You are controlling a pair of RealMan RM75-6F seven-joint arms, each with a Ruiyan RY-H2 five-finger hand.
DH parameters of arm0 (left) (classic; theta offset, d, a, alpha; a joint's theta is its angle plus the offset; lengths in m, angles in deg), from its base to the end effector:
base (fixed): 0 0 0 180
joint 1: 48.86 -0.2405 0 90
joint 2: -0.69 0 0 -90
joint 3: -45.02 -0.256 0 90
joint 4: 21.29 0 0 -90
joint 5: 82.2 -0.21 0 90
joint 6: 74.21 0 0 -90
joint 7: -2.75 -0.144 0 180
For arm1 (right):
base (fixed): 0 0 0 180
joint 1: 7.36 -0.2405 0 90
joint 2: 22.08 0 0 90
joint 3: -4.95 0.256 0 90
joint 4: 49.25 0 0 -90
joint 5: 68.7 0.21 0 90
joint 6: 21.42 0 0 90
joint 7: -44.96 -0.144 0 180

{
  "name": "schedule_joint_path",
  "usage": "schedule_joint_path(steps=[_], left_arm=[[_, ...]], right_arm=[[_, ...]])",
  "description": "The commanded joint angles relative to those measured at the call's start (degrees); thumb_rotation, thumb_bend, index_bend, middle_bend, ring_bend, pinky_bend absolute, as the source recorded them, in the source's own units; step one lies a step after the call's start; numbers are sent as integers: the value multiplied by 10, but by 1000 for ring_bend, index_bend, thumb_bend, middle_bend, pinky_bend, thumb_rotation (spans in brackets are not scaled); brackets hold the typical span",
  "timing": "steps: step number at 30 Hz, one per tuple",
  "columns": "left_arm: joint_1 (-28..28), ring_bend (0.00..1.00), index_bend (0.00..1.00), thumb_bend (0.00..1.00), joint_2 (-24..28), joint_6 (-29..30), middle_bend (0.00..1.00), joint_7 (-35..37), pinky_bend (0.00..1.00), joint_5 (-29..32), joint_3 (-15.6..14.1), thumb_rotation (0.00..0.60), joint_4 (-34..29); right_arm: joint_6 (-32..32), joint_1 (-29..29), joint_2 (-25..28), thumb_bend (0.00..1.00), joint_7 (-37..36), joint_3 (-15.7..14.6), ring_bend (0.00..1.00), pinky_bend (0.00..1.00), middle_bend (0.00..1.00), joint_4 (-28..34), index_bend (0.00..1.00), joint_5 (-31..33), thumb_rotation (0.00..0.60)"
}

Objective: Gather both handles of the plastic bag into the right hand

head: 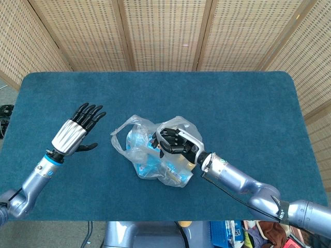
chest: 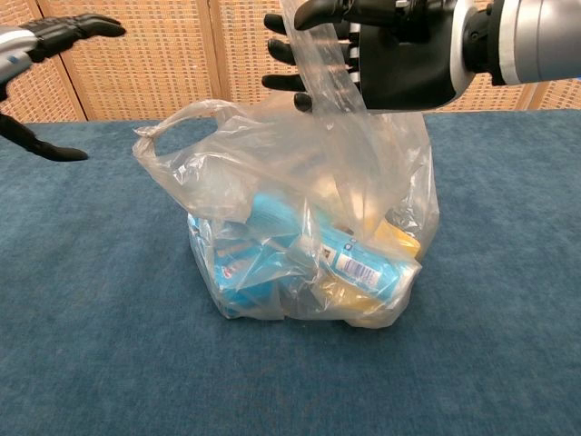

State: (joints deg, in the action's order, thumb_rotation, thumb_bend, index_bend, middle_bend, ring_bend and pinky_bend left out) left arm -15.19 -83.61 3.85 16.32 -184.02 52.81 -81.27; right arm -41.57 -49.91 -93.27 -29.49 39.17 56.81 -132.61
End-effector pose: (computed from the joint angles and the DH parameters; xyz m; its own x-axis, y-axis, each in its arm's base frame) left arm -0.2149 0.3435 0.0750 0.4024 -0.1260 0.9068 0.6976 -0.5992 -0.3928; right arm -0.0336 -0.3387 0.0584 -0.7754 -0.6283 0.0635 -0.4245 0.4441 -0.7890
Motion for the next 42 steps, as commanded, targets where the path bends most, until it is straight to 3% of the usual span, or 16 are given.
schedule_joint_path(steps=[1, 4, 16, 42], left_arm=[[24, 0, 8, 151, -32, 3, 0, 10, 0, -10, -6, 600, 38], [37, 0, 10, 160, -50, 7, 0, 13, 0, -16, -12, 600, 61], [72, 0, 11, 187, -112, 49, 0, 15, 0, -38, -34, 600, 175], [80, 0, 17, 226, -172, 141, 0, 22, 0, -53, -94, 600, 365]], right_arm=[[1, 3, 0, 611, 4, 3, 339, 469, 526, 2, 396, 4, 600], [5, 5, -1, 606, 9, 7, 336, 354, 524, 5, 397, 7, 600], [14, 14, -7, 345, 28, 25, 248, 267, 504, 14, 398, 4, 600], [34, 32, -14, 363, 50, 54, 244, 263, 504, 6, 400, 23, 600]])
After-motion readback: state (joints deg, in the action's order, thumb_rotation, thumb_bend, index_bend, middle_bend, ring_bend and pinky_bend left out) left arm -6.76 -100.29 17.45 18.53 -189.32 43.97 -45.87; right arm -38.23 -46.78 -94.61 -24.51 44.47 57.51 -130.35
